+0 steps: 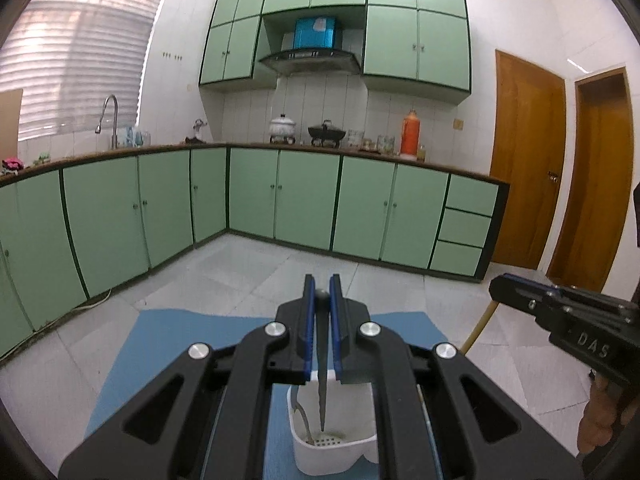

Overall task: Organize utensils
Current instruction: 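Lower the rod and chopstick into the white holder and open both tools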

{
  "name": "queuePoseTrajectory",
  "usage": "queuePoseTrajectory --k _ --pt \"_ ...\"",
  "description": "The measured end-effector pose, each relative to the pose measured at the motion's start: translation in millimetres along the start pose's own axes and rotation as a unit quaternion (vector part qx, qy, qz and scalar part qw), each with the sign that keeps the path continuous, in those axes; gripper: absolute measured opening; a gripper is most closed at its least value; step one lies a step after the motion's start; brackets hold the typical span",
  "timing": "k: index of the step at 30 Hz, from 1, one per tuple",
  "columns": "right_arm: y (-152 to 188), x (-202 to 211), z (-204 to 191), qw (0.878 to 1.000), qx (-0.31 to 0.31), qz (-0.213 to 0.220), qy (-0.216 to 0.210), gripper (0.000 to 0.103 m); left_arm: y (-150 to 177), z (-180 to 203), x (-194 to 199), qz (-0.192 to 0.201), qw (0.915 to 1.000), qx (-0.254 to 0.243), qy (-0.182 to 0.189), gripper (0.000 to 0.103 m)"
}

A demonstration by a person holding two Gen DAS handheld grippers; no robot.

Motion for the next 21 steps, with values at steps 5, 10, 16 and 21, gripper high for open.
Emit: queuePoseTrajectory --k 5,10,16,21 --pt "0 -6 7 1.000 -0.014 0.003 0.009 0.007 2 -3 -2 0.001 0.9999 -0.007 -0.011 0.006" --pt "2 -10 13 0.999 -0.017 -0.003 0.028 0.009 1 -8 -3 -0.012 0.9999 0.004 -0.005 0.008" --pt "5 -13 27 0.999 -0.027 -0.010 0.038 0.018 0 -17 4 -0.005 0.9998 0.016 -0.006 0.037" --pt "8 -3 34 0.998 -0.034 0.003 0.045 0.040 -2 -21 17 0.008 0.9999 0.012 -0.006 0.049"
Point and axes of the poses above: each gripper's, at about its wrist camera, not at the fingertips, and x roughly against the way its jaws point, z to its right, y to its underside, the point moved 2 cm from there along -x, roughly the way its jaws point, and after that the axes turned 8 degrees about y, right-handed, at the moved point
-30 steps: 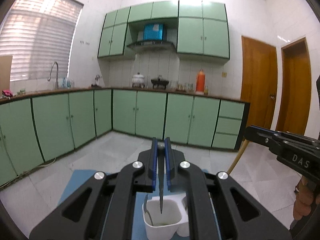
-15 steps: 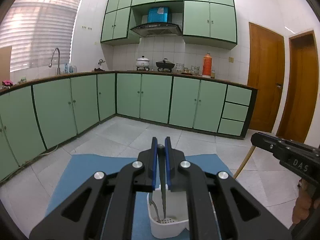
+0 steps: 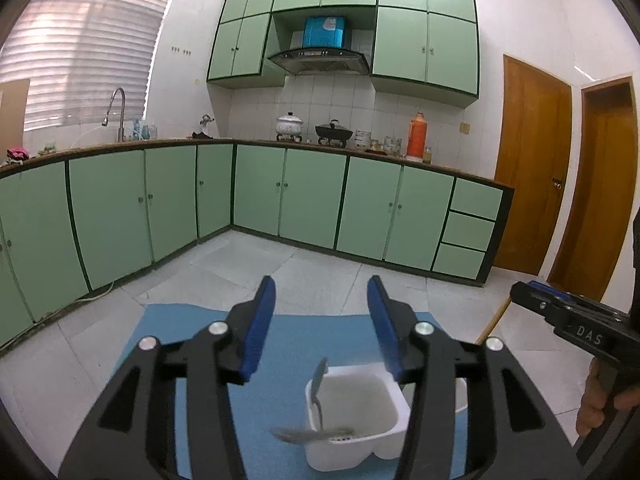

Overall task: Organize utensils
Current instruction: 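Lower the rod and chopstick into the white holder and open both tools, then withdraw the left tool to the black spoon while the right moves to the silver spoon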

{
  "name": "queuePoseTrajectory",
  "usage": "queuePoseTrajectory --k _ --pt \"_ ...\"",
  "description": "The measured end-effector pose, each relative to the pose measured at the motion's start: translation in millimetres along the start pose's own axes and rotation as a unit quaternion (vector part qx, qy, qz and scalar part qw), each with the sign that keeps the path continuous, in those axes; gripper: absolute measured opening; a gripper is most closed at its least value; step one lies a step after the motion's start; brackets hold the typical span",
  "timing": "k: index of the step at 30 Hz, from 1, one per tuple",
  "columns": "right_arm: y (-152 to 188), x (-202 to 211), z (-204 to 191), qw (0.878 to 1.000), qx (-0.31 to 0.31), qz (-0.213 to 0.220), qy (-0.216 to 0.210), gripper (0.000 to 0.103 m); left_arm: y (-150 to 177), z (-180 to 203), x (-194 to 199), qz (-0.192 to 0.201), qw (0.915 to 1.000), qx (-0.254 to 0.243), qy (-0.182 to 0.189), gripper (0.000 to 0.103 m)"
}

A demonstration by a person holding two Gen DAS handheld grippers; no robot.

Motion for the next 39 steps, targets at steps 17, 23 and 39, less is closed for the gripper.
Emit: queuePoseTrajectory --k 17,23,39 --pt "83 72 8 0.998 0.036 0.023 0.039 0.076 56 -10 91 -0.022 0.9995 -0.016 -0.014 0.087" --pt "132 73 7 0.998 0.053 -0.024 0.038 0.076 106 -29 101 -0.094 0.9952 -0.003 -0.028 0.087" --pt "181 62 7 0.993 0.062 -0.094 0.029 0.076 182 -51 76 -0.218 0.9752 0.014 -0.034 0.083"
Point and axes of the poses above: each gripper's, at about its wrist camera, not at the fingertips, and x roughly against the way its jaws point, z to its right, y to its underside, the point moved 2 cm from there along -x, roughly the way its jaws point, and after that the axes turned 8 degrees about y, right-handed, at the moved point
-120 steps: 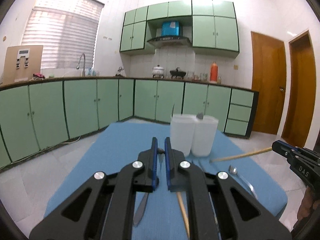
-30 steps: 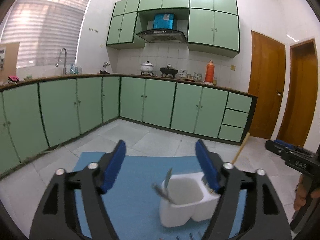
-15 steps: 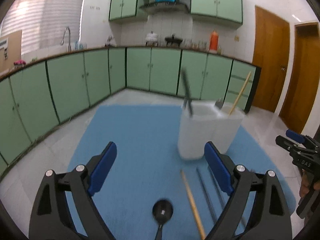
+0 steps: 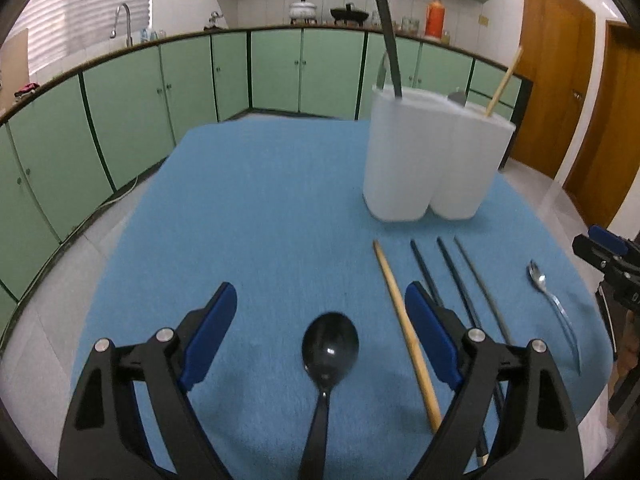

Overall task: Organize utensils
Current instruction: 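Withdraw the left tool to the black spoon while the right moves to the silver spoon, then close the left tool on the black spoon handle while the right closes on the silver spoon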

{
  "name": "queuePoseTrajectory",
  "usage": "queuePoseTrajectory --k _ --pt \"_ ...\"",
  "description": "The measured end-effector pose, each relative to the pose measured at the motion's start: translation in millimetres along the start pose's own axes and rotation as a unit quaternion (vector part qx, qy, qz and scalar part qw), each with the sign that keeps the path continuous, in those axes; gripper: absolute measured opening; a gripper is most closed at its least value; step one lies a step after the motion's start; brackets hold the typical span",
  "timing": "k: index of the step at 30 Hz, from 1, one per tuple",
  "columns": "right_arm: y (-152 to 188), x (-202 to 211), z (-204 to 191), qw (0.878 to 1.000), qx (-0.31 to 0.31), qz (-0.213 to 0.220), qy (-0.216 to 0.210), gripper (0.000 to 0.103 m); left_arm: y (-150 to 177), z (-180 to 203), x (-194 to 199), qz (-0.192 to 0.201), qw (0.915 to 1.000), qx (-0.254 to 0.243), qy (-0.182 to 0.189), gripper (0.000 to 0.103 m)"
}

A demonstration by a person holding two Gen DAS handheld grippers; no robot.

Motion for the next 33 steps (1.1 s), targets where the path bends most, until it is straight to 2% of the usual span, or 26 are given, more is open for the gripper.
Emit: queuePoseTrajectory --k 4,16,23,33 --pt "6 -5 3 1.000 -0.004 -0.014 0.003 0.085 8 -3 -7 -0.016 0.9999 0.002 -0.001 0.084" --pt "18 -16 9 0.999 -0.007 -0.036 0.005 0.088 21 -5 -27 -0.044 0.9990 0.004 0.000 0.084" --pt "19 -22 7 0.999 -0.004 -0.043 0.008 0.089 19 -7 -32 -0.051 0.9985 0.014 0.009 0.058" --pt "17 -25 -1 0.999 0.010 -0.047 0.003 0.089 13 -4 -36 -0.056 0.9981 0.010 0.020 0.057"
Point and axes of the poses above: each gripper's, at about its wrist camera, not at the fingertips, and x roughly against the way its jaws point, z to its right, y to its underside, the point moved 2 cm from there along -x, roughly the way its jaws point, and after that the axes turned 8 degrees about y, right-handed, at the moved point
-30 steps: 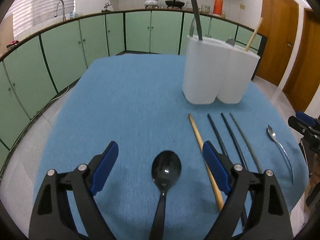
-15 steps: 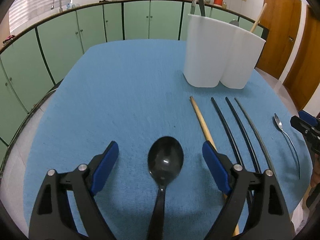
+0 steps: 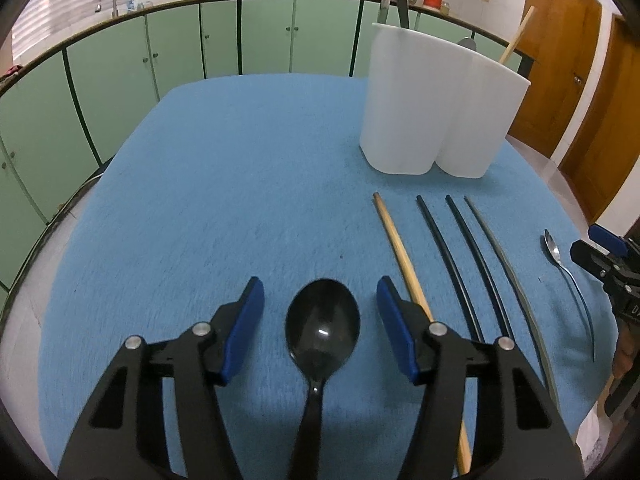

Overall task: Organize utensils
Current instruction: 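Close the left tool on the black spoon handle while the right closes on the silver spoon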

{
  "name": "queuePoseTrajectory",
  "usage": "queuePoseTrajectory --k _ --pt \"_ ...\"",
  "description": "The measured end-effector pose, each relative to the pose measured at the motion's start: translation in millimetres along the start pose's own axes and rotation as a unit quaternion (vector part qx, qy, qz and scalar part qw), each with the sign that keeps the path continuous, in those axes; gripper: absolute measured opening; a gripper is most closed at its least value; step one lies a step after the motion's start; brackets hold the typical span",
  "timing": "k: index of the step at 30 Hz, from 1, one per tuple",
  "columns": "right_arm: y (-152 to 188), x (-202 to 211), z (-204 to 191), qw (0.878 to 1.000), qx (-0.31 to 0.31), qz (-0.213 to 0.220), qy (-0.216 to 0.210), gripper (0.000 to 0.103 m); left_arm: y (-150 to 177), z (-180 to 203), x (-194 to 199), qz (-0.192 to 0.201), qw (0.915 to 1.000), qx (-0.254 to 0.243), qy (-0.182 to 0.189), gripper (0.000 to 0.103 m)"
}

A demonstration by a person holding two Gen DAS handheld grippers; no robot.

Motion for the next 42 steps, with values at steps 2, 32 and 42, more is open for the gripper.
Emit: queuePoseTrajectory --k 2,32,42 --pt "-1 -2 -1 1.000 0.000 -0.002 -0.001 0.089 -2 -1 0 -0.002 1.0000 0.004 0.003 0.057" --pt "-10 -42 -18 0.995 0.056 -0.076 -0.004 0.050 -5 -8 25 0.038 0.9982 0.032 0.032 0.032" --pt "-14 -46 -18 0.994 0.056 -0.090 -0.002 0.028 -4 -2 34 0.047 0.9978 0.027 0.039 0.032"
Point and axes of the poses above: each gripper's, at about its wrist camera, not at the fingertips, and x roughly against the way its jaws point, z to its right, y to its underside, the point moved 2 cm from there along -x, roughly the way its jaws point, and after that the axes turned 8 degrees about y, right-handed, at the moved point
